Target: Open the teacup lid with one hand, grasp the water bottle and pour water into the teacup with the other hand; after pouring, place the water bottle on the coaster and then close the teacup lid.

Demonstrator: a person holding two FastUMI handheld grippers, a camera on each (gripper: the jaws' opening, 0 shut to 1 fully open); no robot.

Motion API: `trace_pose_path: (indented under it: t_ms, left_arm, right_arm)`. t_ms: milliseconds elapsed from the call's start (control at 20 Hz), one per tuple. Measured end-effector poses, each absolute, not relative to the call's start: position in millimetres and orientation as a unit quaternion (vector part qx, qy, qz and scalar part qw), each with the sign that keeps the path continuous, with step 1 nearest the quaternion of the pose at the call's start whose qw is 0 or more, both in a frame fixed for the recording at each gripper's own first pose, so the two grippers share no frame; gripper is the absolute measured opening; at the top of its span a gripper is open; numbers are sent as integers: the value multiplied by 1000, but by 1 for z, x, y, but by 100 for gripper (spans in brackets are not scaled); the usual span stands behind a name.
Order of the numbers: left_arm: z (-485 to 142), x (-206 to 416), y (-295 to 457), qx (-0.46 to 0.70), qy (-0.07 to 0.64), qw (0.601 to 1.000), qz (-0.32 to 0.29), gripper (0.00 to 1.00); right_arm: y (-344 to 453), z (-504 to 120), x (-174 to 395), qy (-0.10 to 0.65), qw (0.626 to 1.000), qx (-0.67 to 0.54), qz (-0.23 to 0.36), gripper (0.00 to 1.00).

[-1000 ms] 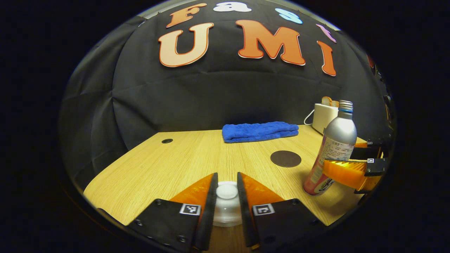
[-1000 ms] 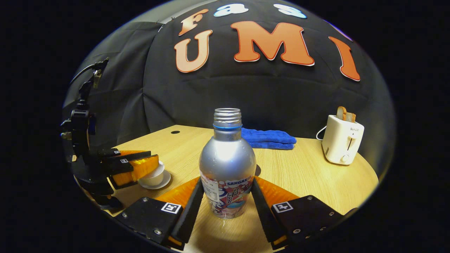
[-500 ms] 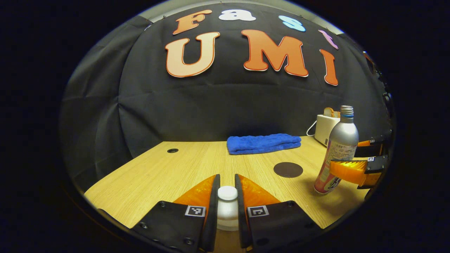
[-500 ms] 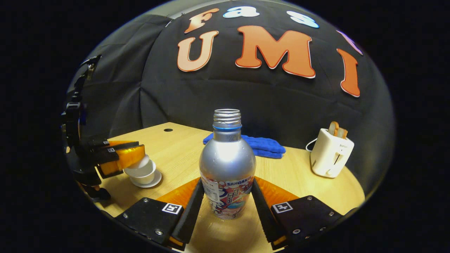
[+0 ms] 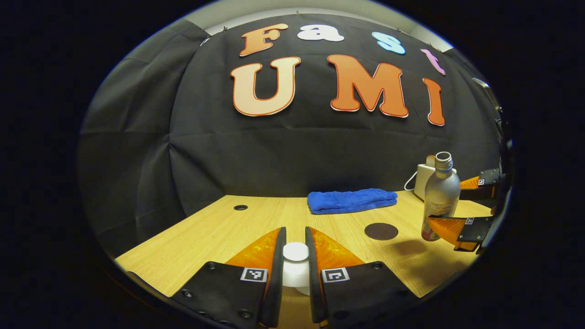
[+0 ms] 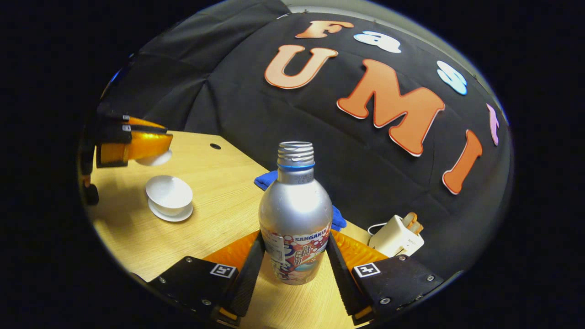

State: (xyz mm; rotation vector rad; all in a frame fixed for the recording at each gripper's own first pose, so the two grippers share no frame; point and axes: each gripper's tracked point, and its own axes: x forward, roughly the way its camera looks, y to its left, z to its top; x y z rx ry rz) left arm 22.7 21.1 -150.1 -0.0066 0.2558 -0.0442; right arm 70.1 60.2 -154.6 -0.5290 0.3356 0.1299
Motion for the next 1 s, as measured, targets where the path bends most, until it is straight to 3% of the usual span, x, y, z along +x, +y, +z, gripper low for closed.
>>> trace_pose_path:
  t_ms: [1000]
  left_arm:
    - [-158,-13,103,-28,127,991,26,29]
  right_arm:
    - [128,-166,94,73,808,-578,87,77]
